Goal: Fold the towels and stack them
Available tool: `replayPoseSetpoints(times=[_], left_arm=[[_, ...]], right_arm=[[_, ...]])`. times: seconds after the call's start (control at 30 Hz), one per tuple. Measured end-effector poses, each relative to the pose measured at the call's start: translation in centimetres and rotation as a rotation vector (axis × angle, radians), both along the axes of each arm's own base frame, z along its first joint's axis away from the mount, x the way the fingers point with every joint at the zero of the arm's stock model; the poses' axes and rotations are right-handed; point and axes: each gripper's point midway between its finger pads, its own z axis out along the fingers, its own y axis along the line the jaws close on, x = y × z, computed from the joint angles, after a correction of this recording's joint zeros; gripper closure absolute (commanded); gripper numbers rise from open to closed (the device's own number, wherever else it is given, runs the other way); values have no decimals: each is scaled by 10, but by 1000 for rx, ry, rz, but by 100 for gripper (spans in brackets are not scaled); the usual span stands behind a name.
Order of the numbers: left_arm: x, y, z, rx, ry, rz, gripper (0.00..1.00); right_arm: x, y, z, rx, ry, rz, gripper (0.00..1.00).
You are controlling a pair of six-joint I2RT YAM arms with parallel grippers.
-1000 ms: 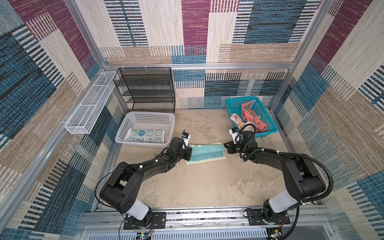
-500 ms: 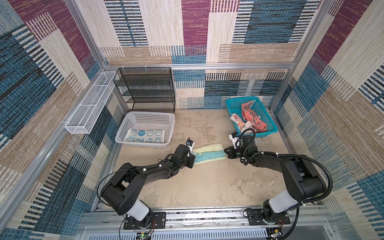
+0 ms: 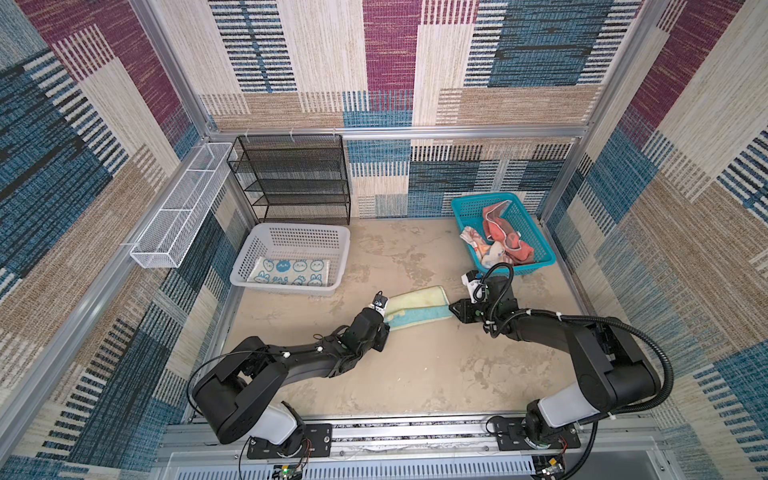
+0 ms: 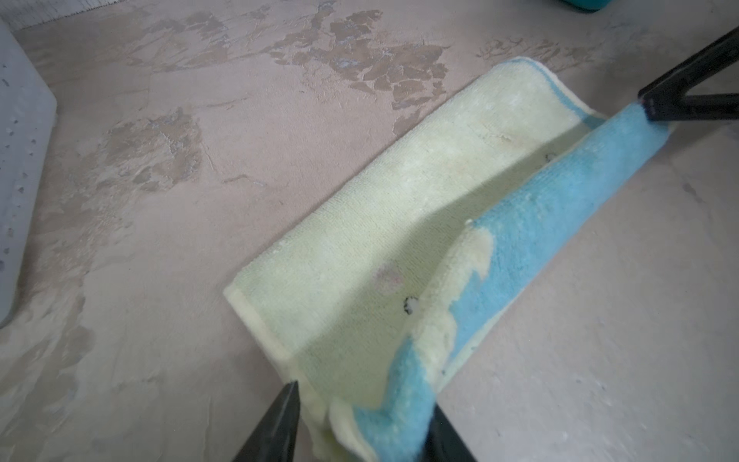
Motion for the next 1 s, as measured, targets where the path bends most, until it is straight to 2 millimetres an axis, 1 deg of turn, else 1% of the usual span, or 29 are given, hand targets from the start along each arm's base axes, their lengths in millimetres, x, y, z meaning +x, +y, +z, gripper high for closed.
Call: replayPoseSetpoints(times=[0.13,0.23,0.4,0.47,0.53,0.63,0.7,0.8,0.93,1.0], left_arm=[[-8,7,5,2,-24,15,41],[-13,15,9,-10,-34,38,26],[-17,23,21,-54,-51,76,13],[-18,24,24,-70,-50,87,11],[-18,25,27,-88,-49,97,7],[-18,26,32,-121,-42,119,4],[-13,26,36,-146,-18,149,4],[1,29,40,-175,17,217,2],[10,29,28,-204,110,269,2],[12,29,17,-215,171,289,2]], right_arm=[[-3,-4,4,-7,-7,-18,58],[-2,-6,12,-13,-34,-31,53],[4,-8,26,-16,-76,-46,51],[8,-8,31,-18,-87,-44,51],[12,-6,35,-15,-94,-43,51],[17,-3,36,-14,-93,-37,51],[18,5,37,-14,-93,-16,51],[17,20,37,-9,-92,23,51],[13,41,37,3,-89,83,51],[12,49,32,10,-80,106,51]])
